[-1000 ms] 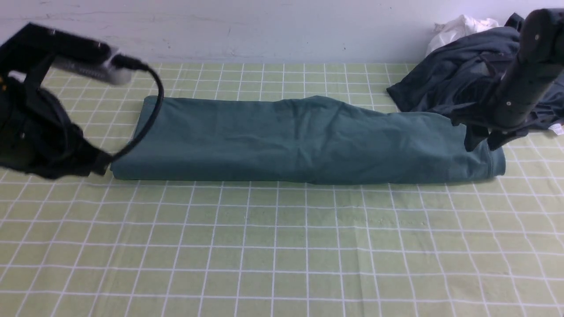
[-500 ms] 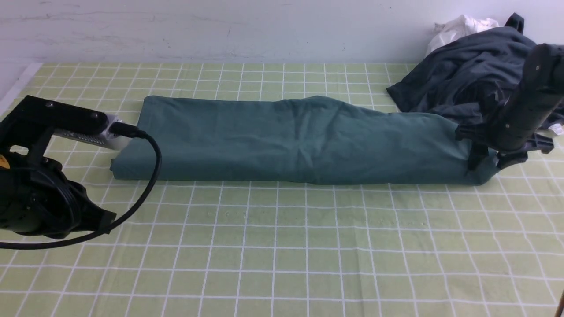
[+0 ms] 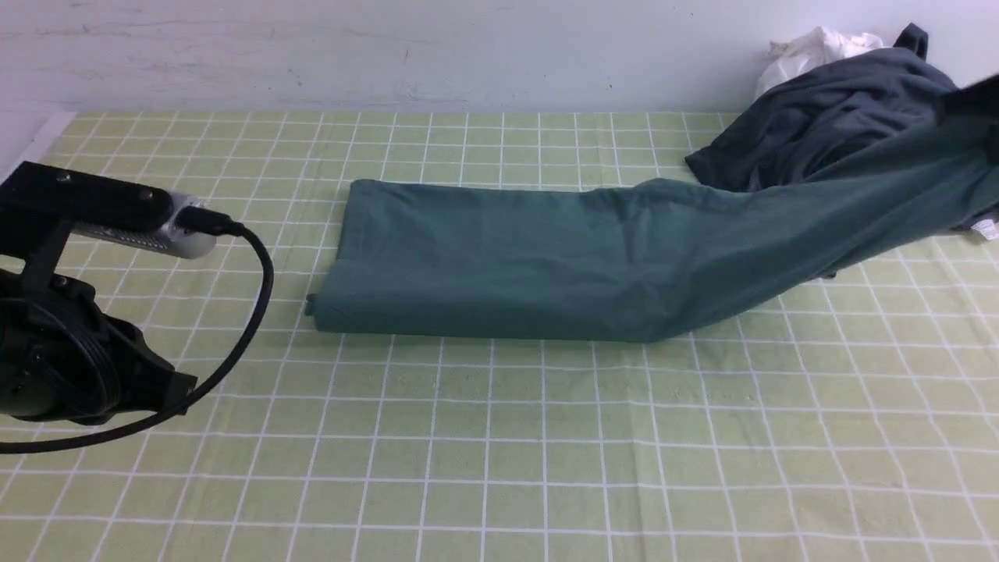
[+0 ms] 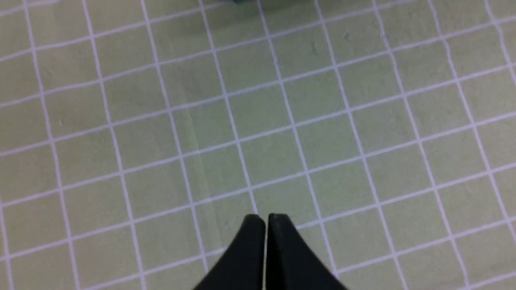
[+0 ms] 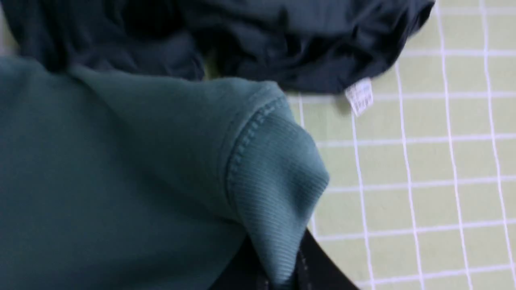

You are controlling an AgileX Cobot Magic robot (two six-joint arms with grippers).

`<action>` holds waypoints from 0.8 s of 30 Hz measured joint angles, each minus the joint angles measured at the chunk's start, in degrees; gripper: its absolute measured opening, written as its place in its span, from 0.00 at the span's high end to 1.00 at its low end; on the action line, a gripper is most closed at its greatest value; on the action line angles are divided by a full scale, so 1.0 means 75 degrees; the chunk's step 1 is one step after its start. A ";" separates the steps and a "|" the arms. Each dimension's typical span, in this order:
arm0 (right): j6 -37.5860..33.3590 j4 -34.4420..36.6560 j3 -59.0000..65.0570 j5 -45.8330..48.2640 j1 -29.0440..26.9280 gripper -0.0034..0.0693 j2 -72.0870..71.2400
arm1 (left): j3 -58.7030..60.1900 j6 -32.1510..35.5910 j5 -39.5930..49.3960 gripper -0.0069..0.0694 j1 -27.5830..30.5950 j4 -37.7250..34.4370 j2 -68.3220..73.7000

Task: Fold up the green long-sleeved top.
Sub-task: Use the right arm to drag the right edge of the fabric to the left and folds it over the left edge

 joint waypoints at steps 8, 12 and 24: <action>-0.0685 0.3652 -0.0855 -0.1287 0.1798 0.94 0.0165 | 0.0000 0.0000 -0.0163 0.91 0.0000 -0.0347 -0.0007; -0.1789 0.5378 -0.0855 -0.2426 0.3251 0.94 0.0937 | 0.0000 0.0000 -0.0225 0.91 0.0000 -0.0347 -0.0007; -0.3238 0.6449 -0.0842 -0.4873 0.4994 0.57 0.3107 | 0.0028 0.0000 -0.0181 0.91 0.0000 -0.0347 -0.0007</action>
